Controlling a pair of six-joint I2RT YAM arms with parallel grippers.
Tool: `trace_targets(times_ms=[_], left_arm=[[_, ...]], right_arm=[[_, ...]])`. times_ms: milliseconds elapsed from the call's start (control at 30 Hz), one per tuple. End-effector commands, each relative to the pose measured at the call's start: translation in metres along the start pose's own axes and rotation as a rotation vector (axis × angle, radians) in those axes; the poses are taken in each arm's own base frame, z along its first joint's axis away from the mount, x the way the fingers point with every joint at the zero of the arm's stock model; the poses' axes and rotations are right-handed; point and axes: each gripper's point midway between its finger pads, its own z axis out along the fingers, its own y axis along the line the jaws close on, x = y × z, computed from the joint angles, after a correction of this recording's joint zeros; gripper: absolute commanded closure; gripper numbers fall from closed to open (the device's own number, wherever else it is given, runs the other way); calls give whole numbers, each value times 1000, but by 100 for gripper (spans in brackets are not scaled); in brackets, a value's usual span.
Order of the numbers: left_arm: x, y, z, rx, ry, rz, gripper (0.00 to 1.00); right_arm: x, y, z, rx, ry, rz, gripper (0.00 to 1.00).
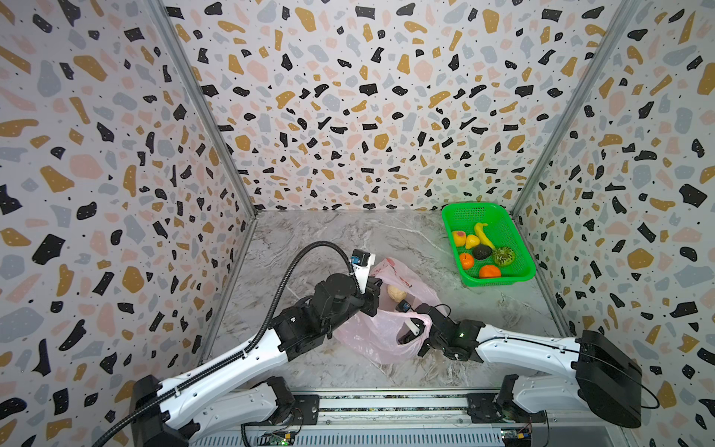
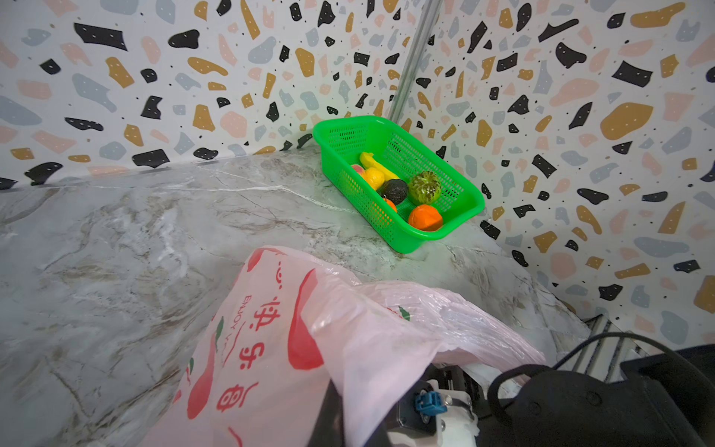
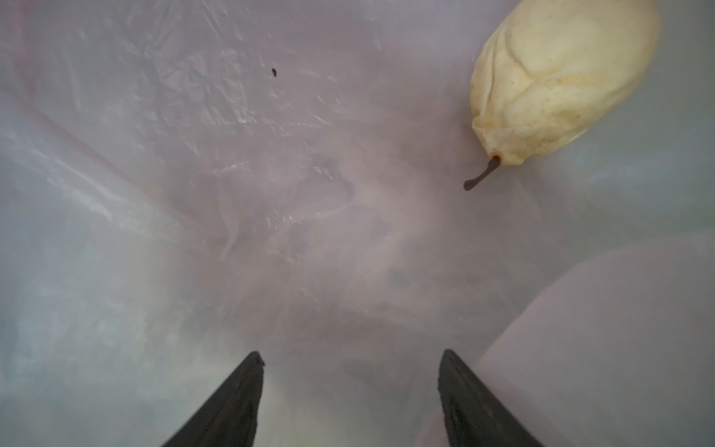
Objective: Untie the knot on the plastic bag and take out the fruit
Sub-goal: 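Lower the open right gripper deeper into the bag over the pear, then close the right gripper on the pale yellow pear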
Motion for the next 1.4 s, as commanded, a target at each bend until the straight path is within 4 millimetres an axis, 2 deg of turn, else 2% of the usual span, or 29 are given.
trace_targets(times_ms=[0, 100, 233, 400, 500, 733, 933, 1133, 1300, 1367], left_arm=[[-4, -19, 2, 112, -23, -6, 100], [-1, -22, 0, 141, -25, -6, 100], [2, -25, 0, 160, -13, 2, 100], [8, -28, -4, 191, -2, -2, 100], [16, -30, -6, 212, 14, -5, 100], [46, -22, -9, 207, 79, -1, 100], [65, -7, -9, 155, 90, 16, 100], [70, 10, -1, 69, 80, 62, 100], [70, 6, 2, 98, 79, 58, 100], [72, -3, 3, 150, 89, 53, 100]], right_arm=[[-36, 16, -10, -57, -51, -16, 26], [-57, 27, -7, -103, -67, -37, 25], [-73, 34, -1, -171, -113, 1, 24], [-87, 12, 6, -135, -195, 117, 23], [-95, -12, 9, -66, -260, 218, 22], [-99, -59, 14, 155, -293, 382, 21], [-102, -73, 18, 215, -318, 449, 18], [-99, -88, 30, 245, -314, 495, 14], [-100, -95, 35, 259, -322, 524, 6], [-99, -100, 41, 242, -330, 555, 5]])
